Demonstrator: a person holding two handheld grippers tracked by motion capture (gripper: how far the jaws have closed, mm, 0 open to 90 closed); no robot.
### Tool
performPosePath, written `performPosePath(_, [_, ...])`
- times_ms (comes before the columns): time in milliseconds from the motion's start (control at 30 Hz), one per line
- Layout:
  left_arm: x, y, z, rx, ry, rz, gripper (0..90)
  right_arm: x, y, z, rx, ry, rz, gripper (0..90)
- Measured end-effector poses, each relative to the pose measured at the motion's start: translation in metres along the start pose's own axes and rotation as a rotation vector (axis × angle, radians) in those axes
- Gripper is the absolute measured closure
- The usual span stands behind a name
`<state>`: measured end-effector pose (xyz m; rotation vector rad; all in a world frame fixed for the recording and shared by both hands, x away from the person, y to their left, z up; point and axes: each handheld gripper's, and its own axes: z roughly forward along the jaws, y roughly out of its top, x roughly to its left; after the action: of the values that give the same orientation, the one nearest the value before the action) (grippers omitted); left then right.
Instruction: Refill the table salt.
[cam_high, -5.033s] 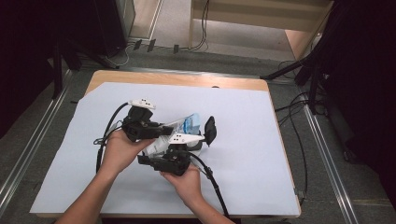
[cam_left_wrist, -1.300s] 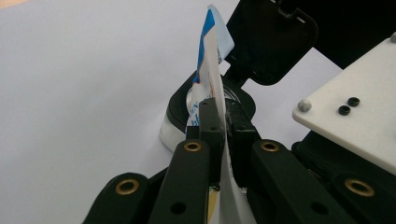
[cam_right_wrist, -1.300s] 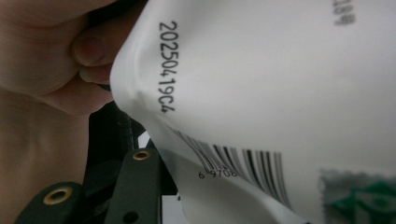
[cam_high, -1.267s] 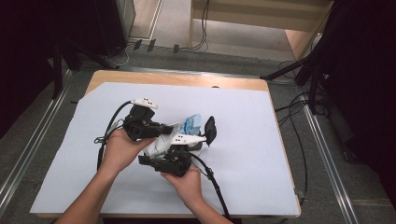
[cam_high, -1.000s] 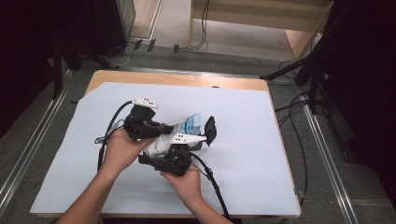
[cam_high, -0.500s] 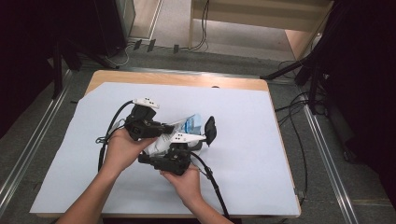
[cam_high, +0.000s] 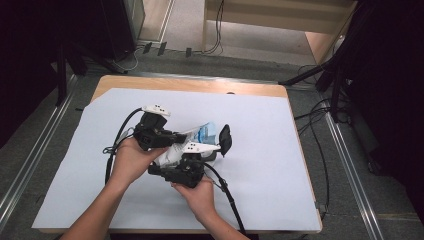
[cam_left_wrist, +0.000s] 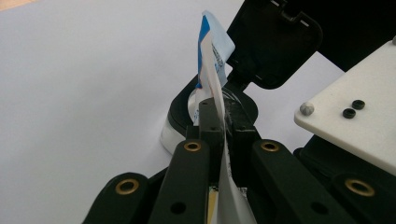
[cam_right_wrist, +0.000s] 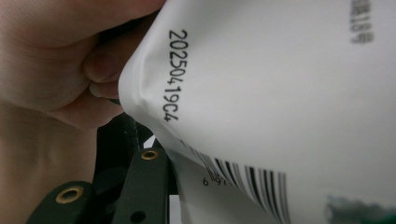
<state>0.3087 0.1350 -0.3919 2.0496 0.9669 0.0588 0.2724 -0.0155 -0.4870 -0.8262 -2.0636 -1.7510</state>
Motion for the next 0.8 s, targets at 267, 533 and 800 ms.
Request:
performPosePath(267, [-0.0005,0.0001,0.0001,-0.002,0.003,0.001,88.4,-0.0001,0.0001,-0.0002,-0.003,-0.002,0.001,66.0])
performPosePath(533, [-0.0005,0.0000,0.0001,-0.003,0.003,0.004,88.2,-0.0004,0.0001,-0.0005,0.000,-0.001,-0.002,65.7])
performPosePath(800, [-0.0006,0.0000,0.0001,-0.003,0.001,0.003,88.0,-0.0003,0.0002,-0.0006,0.000,-0.003,-0.004,65.7])
